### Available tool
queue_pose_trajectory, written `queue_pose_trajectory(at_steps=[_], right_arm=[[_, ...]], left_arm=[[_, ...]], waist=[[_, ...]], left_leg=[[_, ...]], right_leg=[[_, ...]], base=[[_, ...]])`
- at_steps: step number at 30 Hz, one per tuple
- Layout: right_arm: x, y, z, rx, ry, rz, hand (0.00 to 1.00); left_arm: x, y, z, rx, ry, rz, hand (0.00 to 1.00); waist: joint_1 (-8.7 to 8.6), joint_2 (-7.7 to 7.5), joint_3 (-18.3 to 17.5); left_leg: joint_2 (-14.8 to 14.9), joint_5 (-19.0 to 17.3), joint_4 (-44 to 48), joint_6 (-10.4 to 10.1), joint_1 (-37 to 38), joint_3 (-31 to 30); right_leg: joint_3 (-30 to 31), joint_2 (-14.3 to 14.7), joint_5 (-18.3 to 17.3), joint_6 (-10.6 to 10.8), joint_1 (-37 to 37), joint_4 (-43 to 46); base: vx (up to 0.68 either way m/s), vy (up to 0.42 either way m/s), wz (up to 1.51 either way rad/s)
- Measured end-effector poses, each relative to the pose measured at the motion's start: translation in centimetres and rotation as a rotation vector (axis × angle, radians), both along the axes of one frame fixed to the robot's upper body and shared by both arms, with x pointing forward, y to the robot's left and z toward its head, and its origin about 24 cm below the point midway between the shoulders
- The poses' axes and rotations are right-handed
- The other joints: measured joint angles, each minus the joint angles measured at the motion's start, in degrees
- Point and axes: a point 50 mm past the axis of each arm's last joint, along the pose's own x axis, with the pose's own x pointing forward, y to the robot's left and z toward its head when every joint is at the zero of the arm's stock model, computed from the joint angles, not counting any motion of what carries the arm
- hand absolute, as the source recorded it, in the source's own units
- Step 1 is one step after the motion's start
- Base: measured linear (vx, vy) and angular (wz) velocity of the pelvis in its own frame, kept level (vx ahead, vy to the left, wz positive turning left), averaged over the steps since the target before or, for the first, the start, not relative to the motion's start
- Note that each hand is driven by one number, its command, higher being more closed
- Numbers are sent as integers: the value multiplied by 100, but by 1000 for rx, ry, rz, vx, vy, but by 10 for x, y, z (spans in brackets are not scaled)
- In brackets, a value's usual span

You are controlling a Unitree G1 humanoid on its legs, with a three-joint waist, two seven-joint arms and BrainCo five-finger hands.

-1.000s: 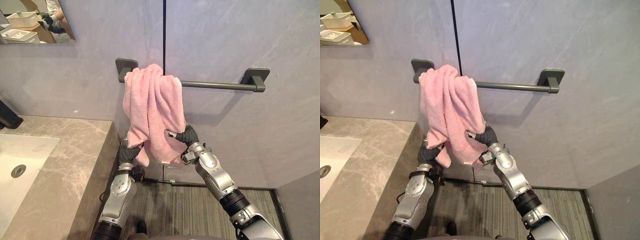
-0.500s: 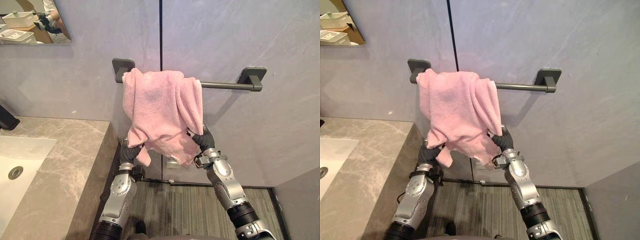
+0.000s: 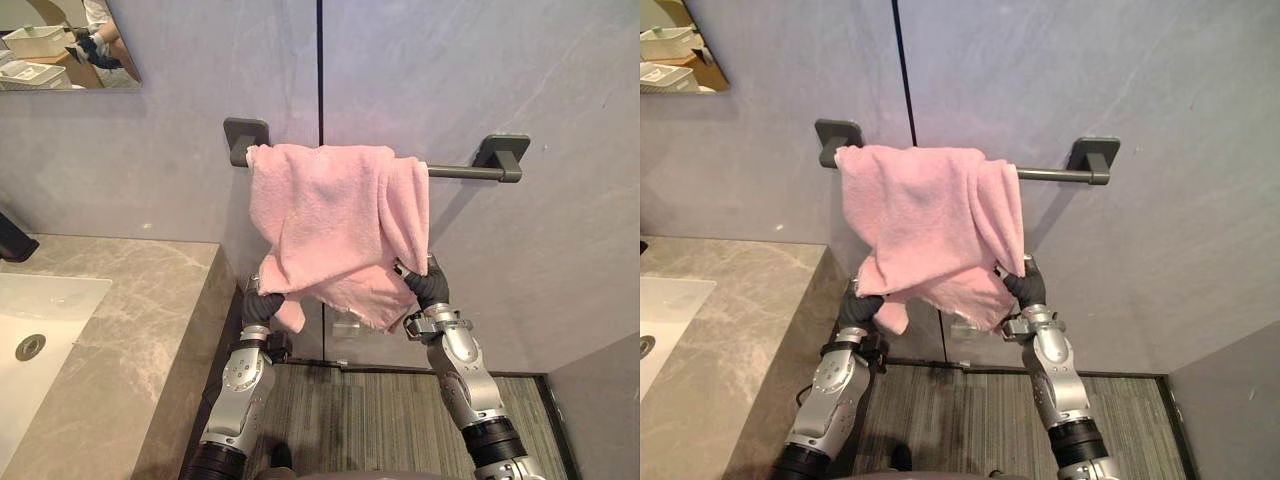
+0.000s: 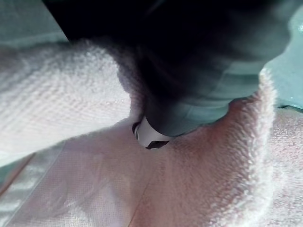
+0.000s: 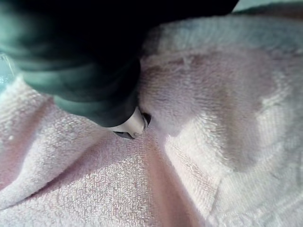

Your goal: Organize washtable

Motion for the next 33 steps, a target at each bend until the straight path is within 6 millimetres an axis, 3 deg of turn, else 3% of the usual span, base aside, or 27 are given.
queue_pose_trajectory(at_steps=[20, 26, 33], right_arm=[[-5, -21, 0, 30, -3, -101, 100], [-5, -24, 0, 33, -4, -118, 100], [-6, -29, 0, 65, -10, -167, 100]], left_arm=[[1, -10, 1, -30, -6, -33, 100], [1, -14, 2, -48, -7, -35, 100], [9, -18, 10, -53, -45, -62, 100]], waist=[[-46, 10, 4], [-129, 28, 5], [-158, 73, 8]], left_leg=[[-7, -4, -2, -2, 23, 65], [-8, -11, -2, -10, 23, 69], [-8, -19, -1, -20, 24, 74]], right_leg=[[68, -15, 7, 18, -15, 2], [74, -15, 4, 21, -18, 4], [83, -14, -1, 29, -22, 4]], base=[[0, 0, -1], [0, 0, 0], [0, 0, 0]])
